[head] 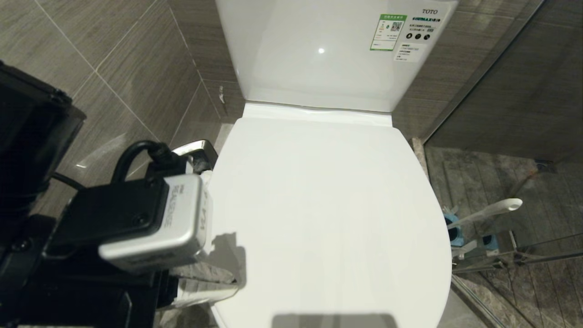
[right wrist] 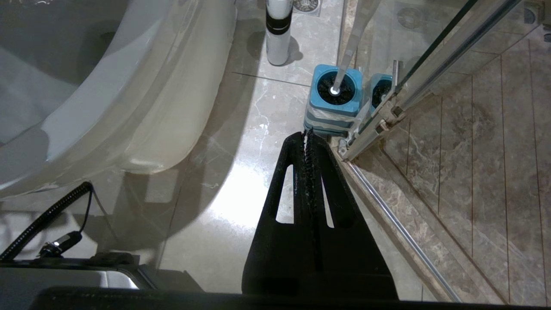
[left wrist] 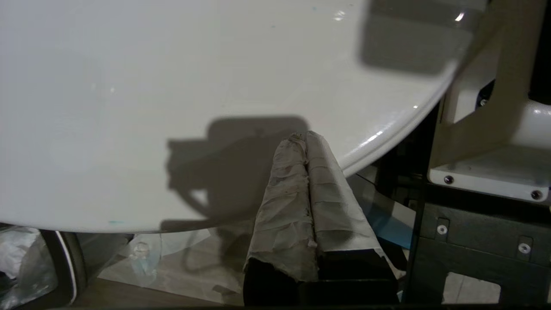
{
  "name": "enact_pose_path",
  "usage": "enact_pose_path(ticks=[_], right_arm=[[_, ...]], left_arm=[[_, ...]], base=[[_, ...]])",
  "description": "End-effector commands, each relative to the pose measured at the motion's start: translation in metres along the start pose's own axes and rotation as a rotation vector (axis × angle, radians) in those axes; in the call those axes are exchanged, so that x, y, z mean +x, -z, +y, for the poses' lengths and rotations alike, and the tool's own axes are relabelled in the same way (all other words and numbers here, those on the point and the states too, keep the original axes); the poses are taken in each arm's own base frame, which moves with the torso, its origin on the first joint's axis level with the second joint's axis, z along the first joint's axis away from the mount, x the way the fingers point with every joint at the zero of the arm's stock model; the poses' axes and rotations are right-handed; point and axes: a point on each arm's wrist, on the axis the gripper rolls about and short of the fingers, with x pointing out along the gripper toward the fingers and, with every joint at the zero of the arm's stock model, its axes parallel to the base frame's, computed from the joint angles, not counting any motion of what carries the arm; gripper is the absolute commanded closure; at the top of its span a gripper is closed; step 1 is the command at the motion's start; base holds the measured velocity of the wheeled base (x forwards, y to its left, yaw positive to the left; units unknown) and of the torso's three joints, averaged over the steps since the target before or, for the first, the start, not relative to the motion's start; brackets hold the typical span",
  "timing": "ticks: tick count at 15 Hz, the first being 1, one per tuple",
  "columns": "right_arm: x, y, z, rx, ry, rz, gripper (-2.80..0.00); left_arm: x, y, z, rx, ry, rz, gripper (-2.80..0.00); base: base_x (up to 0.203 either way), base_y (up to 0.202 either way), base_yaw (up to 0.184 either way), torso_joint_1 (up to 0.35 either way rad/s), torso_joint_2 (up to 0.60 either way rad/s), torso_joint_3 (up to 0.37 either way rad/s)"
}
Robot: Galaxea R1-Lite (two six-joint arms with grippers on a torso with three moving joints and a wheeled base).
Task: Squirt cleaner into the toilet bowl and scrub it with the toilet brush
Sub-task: Close the toilet lid
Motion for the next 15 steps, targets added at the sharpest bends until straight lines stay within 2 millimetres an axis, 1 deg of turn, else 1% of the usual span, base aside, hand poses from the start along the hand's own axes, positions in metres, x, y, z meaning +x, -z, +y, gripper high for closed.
enact_pose_path(ticks=[1,5,9,12,15], right_arm=[[0.0,0.0,0.0,0.0,0.0,0.002,0.0],[0.0,0.0,0.0,0.0,0.0,0.002,0.0],[0.0,0.0,0.0,0.0,0.0,0.002,0.0],[0.0,0.0,0.0,0.0,0.0,0.002,0.0],[0.0,0.0,0.0,0.0,0.0,0.002,0.0]], left_arm=[[0.006,0.009,-0.009,0.009,0.038,0.029,0.0],[0.034,0.015,-0.01,0.017,0.013,0.002,0.0],[0.058,0.012,-0.006,0.022,-0.003,-0.03,0.0],[0.072,0.018,-0.014,0.033,0.022,-0.01,0.0],[0.091,0.022,-0.02,0.044,0.038,-0.001,0.0]], base=[[0.0,0.0,0.0,0.0,0.0,0.0],[0.0,0.0,0.0,0.0,0.0,0.0],[0.0,0.0,0.0,0.0,0.0,0.0],[0.0,0.0,0.0,0.0,0.0,0.0],[0.0,0.0,0.0,0.0,0.0,0.0]])
